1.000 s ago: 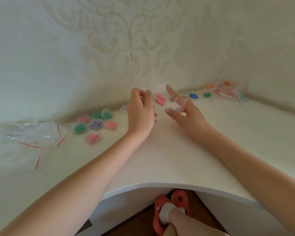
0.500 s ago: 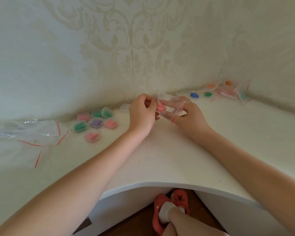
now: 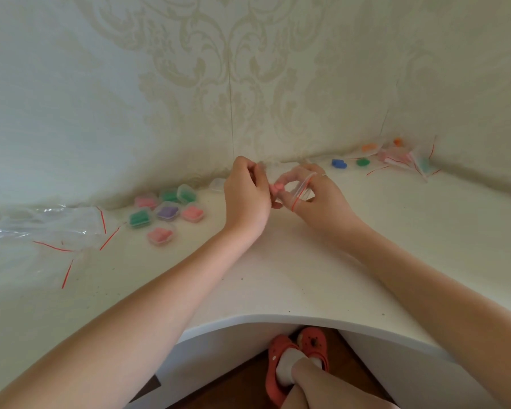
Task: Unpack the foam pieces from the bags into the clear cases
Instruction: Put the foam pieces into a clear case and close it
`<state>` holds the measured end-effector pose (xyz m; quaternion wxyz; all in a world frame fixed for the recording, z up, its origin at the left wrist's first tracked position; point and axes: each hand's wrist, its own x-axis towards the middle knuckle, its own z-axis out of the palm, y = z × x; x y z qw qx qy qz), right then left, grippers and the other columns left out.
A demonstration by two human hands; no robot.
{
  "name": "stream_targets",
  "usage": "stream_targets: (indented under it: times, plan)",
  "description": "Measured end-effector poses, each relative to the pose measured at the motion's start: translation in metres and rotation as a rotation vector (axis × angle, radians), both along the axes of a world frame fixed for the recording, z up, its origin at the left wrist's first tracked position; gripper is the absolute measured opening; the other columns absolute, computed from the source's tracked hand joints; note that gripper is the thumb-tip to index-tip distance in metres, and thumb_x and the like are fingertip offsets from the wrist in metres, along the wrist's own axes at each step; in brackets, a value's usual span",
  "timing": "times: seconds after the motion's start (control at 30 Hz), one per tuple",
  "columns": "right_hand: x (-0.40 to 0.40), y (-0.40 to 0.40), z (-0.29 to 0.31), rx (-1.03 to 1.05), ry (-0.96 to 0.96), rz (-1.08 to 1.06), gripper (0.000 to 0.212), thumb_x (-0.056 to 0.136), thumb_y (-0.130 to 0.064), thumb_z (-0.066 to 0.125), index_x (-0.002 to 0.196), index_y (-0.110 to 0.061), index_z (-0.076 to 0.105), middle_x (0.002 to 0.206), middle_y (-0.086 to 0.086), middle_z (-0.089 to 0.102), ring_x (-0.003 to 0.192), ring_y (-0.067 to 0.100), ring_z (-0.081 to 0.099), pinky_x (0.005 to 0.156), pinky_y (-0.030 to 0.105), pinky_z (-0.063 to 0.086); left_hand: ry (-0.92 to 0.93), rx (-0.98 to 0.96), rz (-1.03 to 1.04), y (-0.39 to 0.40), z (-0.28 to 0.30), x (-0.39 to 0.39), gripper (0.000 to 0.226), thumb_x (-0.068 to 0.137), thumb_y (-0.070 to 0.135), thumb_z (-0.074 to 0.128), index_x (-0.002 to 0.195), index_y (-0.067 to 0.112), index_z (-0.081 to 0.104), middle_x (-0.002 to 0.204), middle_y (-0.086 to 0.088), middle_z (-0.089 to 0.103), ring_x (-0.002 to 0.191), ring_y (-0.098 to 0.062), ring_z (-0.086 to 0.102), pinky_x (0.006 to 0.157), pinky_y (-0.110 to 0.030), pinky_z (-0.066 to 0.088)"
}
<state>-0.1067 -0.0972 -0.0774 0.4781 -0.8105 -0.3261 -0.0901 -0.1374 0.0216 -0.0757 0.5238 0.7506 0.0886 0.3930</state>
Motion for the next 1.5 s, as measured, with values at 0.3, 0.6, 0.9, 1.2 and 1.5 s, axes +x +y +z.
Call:
stream_targets:
  times: [0.3,0.6,0.9,1.2,1.5]
  plan:
    - [-0.005,0.000,0.009,0.003,0.218,0.088,0.018,0.091,-0.033,0.060,0.088,-0.016,0.064,0.096,-0.004,0.060,0.086,0.001,0.054,0.078,0.014,0.046,0.029,0.026,0.052,-0.004,0.000,-0.004,0.014,0.101,0.014,0.035,0.090,0.008,0.040,0.073,0.002,0.045,0.052,-0.014,0.055,0.034,-0.012,0.036]
    - [-0.020,0.005,0.011,0.188,0.361,0.168,0.014,0.087,-0.027,0.067,0.093,-0.016,0.063,0.091,-0.016,0.061,0.080,-0.003,0.062,0.078,0.035,0.056,0.088,-0.071,0.228,0.007,0.002,0.000,0.015,0.102,0.017,0.030,0.092,0.008,0.038,0.073,0.002,0.044,0.066,-0.027,0.055,0.052,-0.031,0.042]
    - [-0.024,0.003,0.010,0.259,0.335,0.274,0.012,0.089,-0.013,0.064,0.078,-0.018,0.061,0.105,0.002,0.061,0.093,0.007,0.064,0.081,0.038,0.058,0.129,-0.104,0.363,0.011,0.007,-0.007,0.016,0.103,0.016,0.030,0.100,0.004,0.041,0.089,-0.008,0.051,0.078,-0.021,0.045,0.064,-0.019,0.025]
    - [-0.015,-0.004,0.008,0.447,0.395,0.143,0.020,0.096,-0.004,0.050,0.079,-0.010,0.041,0.091,0.013,0.068,0.083,0.019,0.070,0.066,0.031,0.059,0.045,0.015,0.394,0.043,0.033,-0.024,0.016,0.100,0.010,0.030,0.085,0.014,0.035,0.077,-0.012,0.055,0.064,-0.028,0.058,0.045,-0.019,0.034]
    - [-0.011,-0.008,-0.002,0.227,0.367,0.125,0.025,0.095,-0.003,0.043,0.107,-0.022,0.053,0.076,0.007,0.064,0.060,0.014,0.061,0.059,0.019,0.052,0.227,0.642,0.729,0.139,0.053,-0.141,0.024,0.089,0.000,0.037,0.104,0.010,0.053,0.079,-0.014,0.053,0.071,-0.035,0.049,0.063,-0.039,0.036]
